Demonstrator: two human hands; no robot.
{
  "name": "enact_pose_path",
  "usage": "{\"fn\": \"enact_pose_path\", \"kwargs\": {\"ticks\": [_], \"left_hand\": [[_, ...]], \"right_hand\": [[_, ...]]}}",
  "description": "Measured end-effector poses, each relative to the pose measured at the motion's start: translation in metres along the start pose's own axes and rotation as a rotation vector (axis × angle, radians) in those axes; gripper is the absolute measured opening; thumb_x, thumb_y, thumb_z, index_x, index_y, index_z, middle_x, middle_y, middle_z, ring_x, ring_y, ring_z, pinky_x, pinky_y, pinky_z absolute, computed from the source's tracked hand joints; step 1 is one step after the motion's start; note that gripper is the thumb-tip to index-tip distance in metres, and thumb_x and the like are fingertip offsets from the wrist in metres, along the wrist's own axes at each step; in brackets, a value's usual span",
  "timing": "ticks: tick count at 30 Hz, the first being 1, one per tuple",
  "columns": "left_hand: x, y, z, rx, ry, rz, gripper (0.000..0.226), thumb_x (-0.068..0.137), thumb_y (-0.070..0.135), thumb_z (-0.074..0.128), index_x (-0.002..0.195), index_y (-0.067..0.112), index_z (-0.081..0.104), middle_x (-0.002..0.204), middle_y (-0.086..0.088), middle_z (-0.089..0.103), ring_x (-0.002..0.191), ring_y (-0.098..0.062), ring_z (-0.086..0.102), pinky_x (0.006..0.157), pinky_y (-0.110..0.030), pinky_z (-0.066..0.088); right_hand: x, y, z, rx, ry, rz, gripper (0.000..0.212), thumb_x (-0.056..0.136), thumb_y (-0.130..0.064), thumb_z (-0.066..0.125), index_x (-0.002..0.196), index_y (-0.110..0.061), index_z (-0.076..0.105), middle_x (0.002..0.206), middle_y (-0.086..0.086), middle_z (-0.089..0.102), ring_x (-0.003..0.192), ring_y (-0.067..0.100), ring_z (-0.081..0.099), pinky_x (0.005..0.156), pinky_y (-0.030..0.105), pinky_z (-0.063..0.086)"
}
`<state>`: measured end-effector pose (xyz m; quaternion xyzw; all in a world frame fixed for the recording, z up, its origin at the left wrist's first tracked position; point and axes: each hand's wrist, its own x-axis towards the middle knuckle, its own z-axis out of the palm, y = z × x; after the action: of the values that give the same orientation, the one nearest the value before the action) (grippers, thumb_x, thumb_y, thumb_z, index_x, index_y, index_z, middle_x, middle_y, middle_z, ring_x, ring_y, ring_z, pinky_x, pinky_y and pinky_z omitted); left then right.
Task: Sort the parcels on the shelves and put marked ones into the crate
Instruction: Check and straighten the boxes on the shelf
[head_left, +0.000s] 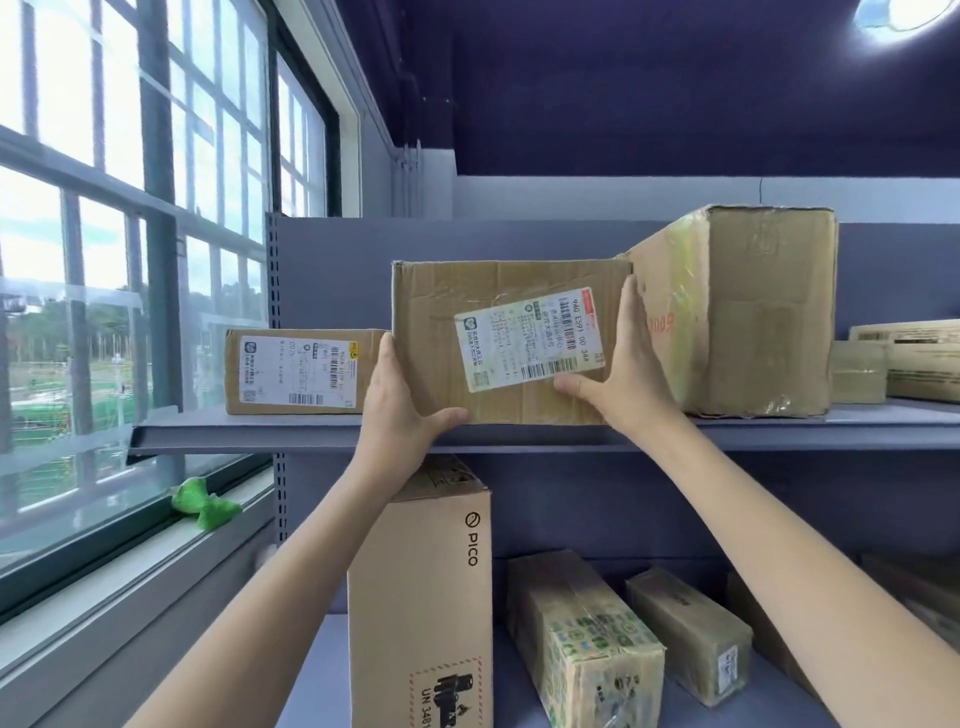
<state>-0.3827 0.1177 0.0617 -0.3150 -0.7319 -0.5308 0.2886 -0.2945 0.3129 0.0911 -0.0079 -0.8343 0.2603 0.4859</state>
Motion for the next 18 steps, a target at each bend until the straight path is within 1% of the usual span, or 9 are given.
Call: {"fn": "enact_pose_path", "kwargs": {"ticks": [3,5,7,10,11,13,14,16,18], "left_hand": [[0.005,-0.002,0.008,0.035,-0.056,-0.006,0.108,0.073,0.018,0.077,0.147,0.014,-0.003,0.153,-0.004,0.02,0.14,-0.019,0.021,0.11,-0.029,0.021],[0.011,0.0,0.01,0.04,-0.098,-0.042,0.103,0.078,0.016,0.072,0.147,0.015,-0.005,0.153,-0.004,0.021,0.139,-0.021,0.022,0.109,-0.028,0.022],[0.018,0.002,0.01,0.025,-0.121,-0.087,0.093,0.083,0.015,0.067,0.147,0.015,-0.001,0.149,-0.007,0.027,0.135,-0.024,0.029,0.107,-0.03,0.026],[0.029,0.004,0.008,0.047,-0.142,-0.123,0.076,0.086,0.014,0.062,0.142,0.011,0.011,0.142,-0.012,0.037,0.127,-0.028,0.039,0.101,-0.033,0.034],[0.033,0.004,0.008,0.061,-0.149,-0.132,0.071,0.087,0.015,0.062,0.139,0.009,0.015,0.14,-0.013,0.039,0.125,-0.029,0.042,0.097,-0.033,0.037],[0.04,0.003,0.01,0.077,-0.15,-0.15,0.062,0.086,0.014,0.063,0.132,0.008,0.022,0.135,-0.014,0.043,0.113,-0.026,0.047,0.085,-0.03,0.039],[0.043,0.002,0.011,0.081,-0.146,-0.158,0.059,0.085,0.014,0.063,0.129,0.007,0.024,0.133,-0.014,0.044,0.106,-0.024,0.047,0.081,-0.027,0.038],[0.048,-0.001,0.014,0.086,-0.146,-0.171,0.058,0.084,0.013,0.064,0.126,0.007,0.025,0.13,-0.015,0.045,0.097,-0.021,0.044,0.078,-0.026,0.038],[0.053,-0.005,0.018,0.094,-0.152,-0.179,0.058,0.084,0.012,0.065,0.124,0.007,0.025,0.128,-0.016,0.045,0.094,-0.02,0.042,0.077,-0.027,0.04]], "right_hand": [[0.004,0.008,0.006,-0.034,-0.028,0.08,0.114,0.078,-0.016,0.073,0.145,-0.02,-0.019,0.158,0.0,-0.006,0.145,0.016,0.002,0.112,0.026,0.01],[0.008,0.01,0.009,-0.05,-0.042,0.114,0.113,0.079,-0.016,0.072,0.146,-0.02,-0.019,0.158,0.002,0.002,0.143,0.019,0.012,0.111,0.028,0.016],[0.012,0.012,0.012,-0.053,-0.045,0.136,0.113,0.079,-0.016,0.072,0.146,-0.02,-0.018,0.157,0.003,0.009,0.141,0.02,0.019,0.109,0.029,0.018],[0.019,0.014,0.016,-0.053,-0.052,0.157,0.113,0.078,-0.015,0.072,0.146,-0.02,-0.017,0.155,0.005,0.018,0.139,0.023,0.025,0.108,0.029,0.021],[0.021,0.015,0.017,-0.052,-0.056,0.164,0.112,0.078,-0.014,0.072,0.146,-0.02,-0.017,0.153,0.006,0.022,0.137,0.024,0.028,0.107,0.029,0.023],[0.024,0.017,0.02,-0.059,-0.061,0.178,0.113,0.078,-0.014,0.073,0.147,-0.021,-0.016,0.15,0.008,0.029,0.131,0.026,0.036,0.102,0.029,0.029],[0.026,0.018,0.022,-0.067,-0.062,0.184,0.113,0.078,-0.014,0.073,0.147,-0.022,-0.016,0.148,0.01,0.032,0.128,0.028,0.039,0.098,0.028,0.031],[0.03,0.021,0.025,-0.072,-0.059,0.196,0.114,0.077,-0.013,0.073,0.147,-0.023,-0.016,0.144,0.011,0.037,0.124,0.028,0.043,0.089,0.024,0.031],[0.034,0.025,0.027,-0.054,-0.048,0.202,0.114,0.076,-0.011,0.074,0.147,-0.022,-0.014,0.145,0.011,0.036,0.125,0.027,0.042,0.088,0.023,0.03]]}}
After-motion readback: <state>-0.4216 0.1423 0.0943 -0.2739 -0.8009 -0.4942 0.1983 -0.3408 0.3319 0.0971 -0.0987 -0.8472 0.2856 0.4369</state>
